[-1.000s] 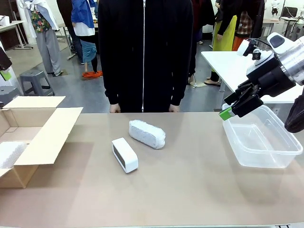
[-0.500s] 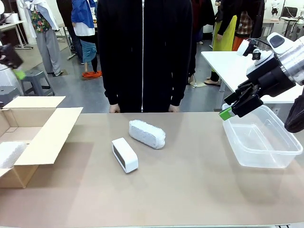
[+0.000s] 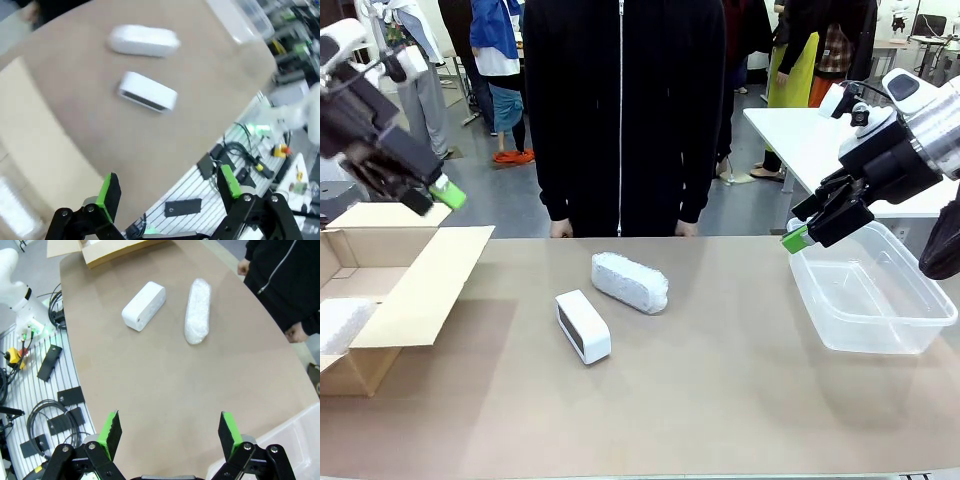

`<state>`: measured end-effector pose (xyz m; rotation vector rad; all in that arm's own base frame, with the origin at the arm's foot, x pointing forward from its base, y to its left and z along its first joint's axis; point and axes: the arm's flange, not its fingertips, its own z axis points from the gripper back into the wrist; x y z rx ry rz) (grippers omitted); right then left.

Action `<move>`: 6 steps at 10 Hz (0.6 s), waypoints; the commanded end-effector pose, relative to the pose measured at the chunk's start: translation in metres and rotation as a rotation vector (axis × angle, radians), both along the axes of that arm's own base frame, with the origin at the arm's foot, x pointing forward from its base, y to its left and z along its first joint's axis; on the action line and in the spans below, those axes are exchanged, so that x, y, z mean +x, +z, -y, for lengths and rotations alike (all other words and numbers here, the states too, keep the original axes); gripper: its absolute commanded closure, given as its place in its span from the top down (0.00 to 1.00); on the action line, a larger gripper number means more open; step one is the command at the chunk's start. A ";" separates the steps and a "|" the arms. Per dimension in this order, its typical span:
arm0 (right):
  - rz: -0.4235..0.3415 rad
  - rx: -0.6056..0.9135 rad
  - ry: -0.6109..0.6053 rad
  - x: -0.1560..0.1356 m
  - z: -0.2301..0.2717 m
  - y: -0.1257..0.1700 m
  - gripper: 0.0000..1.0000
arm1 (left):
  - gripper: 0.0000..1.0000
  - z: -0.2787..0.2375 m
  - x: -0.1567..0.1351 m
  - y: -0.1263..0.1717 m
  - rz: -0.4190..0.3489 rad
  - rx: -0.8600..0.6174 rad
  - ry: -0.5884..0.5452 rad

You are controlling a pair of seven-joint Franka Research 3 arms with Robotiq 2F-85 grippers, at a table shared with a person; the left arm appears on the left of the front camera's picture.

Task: Separate and place wrapped and unwrapped clocks.
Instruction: Pick up the Digital clock indicated by the person.

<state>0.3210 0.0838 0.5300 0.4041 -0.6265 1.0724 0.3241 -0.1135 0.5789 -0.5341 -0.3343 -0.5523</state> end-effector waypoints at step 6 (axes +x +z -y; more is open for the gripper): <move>-0.007 0.027 0.010 0.001 -0.001 -0.001 1.00 | 1.00 0.024 -0.035 -0.035 0.461 0.019 -0.211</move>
